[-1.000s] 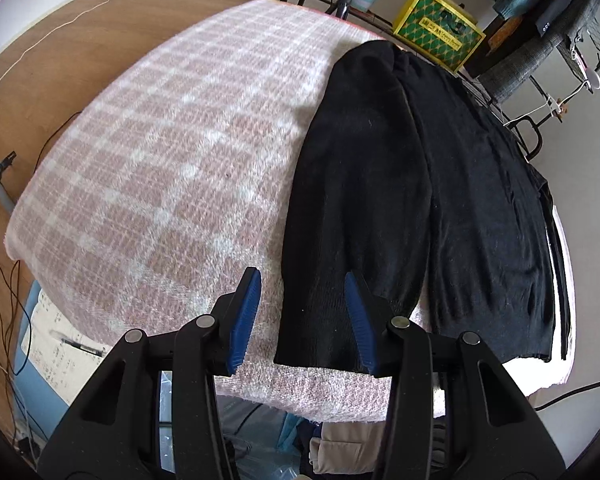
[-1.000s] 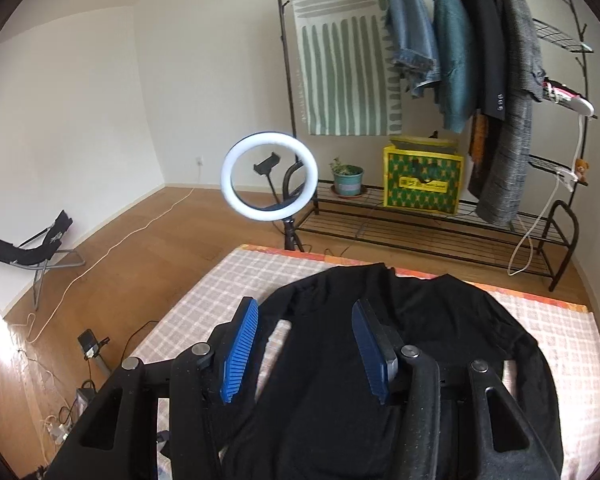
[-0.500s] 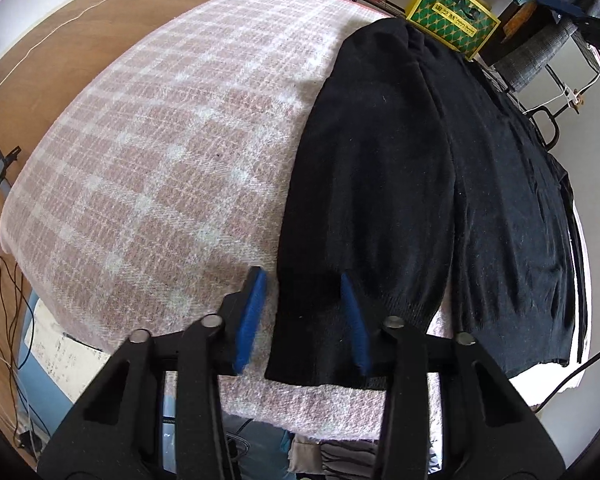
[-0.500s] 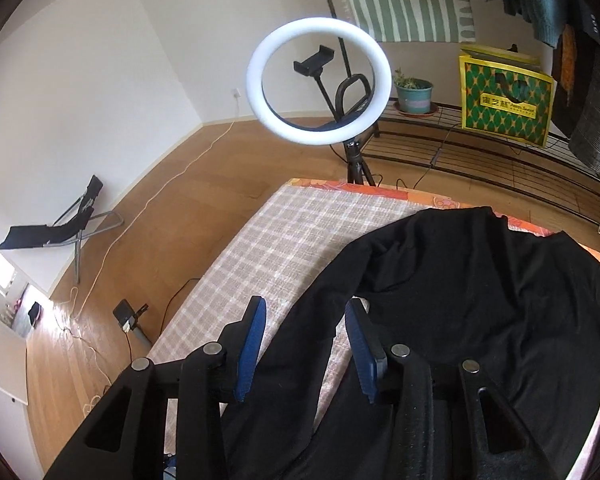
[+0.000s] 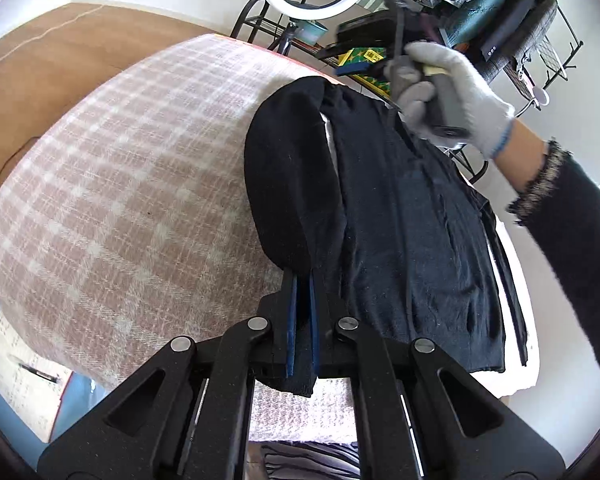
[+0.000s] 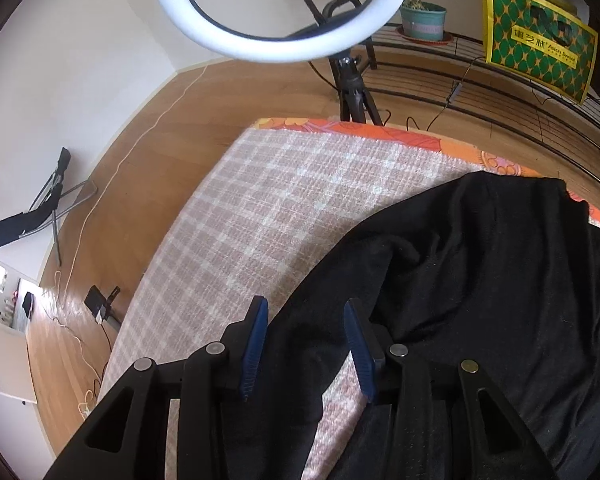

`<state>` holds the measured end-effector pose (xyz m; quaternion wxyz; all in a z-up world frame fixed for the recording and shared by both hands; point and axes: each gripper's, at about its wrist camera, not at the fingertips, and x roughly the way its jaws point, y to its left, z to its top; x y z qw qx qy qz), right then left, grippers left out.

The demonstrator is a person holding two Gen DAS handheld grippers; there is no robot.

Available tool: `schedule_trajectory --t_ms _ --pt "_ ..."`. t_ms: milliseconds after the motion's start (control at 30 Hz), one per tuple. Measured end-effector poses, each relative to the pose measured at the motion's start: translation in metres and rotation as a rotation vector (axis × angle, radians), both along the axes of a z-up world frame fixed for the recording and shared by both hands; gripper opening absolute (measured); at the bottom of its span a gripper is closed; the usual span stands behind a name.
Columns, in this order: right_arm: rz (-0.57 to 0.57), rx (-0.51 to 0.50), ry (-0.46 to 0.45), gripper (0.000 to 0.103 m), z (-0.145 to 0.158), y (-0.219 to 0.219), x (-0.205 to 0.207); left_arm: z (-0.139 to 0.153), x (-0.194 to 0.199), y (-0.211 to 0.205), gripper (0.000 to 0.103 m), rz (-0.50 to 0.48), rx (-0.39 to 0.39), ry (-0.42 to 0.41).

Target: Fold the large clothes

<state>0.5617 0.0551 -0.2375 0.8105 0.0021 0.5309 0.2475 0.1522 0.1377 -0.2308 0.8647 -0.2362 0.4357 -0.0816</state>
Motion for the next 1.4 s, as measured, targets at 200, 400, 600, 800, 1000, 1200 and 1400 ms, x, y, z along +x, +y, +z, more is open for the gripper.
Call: schedule_trajectory --t_ms 200,400,600,800,1000,1200,1400 --pt "0.060 -0.116 0.024 0.040 -0.035 0.045 0.007 0.001 0.016 -0.005 0.003 0.012 -0.019 0.000" --pt "0.067 -0.228 0.029 0.040 -0.059 0.067 0.018 0.003 0.021 -0.008 0.003 0.001 -0.003 -0.008" --pt "0.072 -0.346 0.014 0.038 -0.068 0.077 0.022 0.008 0.021 -0.012 0.003 -0.010 0.002 -0.032" --pt "0.088 -0.431 -0.048 0.012 -0.070 0.087 0.019 0.017 0.017 -0.025 0.003 -0.033 0.055 -0.067" --pt "0.029 -0.289 -0.026 0.001 -0.056 0.064 0.029 0.026 0.014 -0.036 0.003 -0.052 0.076 -0.101" --pt "-0.031 -0.065 -0.019 0.001 -0.030 0.022 0.032 0.036 0.009 -0.056 0.003 -0.100 0.141 -0.140" --pt "-0.090 0.071 -0.040 0.001 -0.006 -0.025 0.034 0.041 0.009 -0.086 0.003 -0.168 0.199 -0.172"
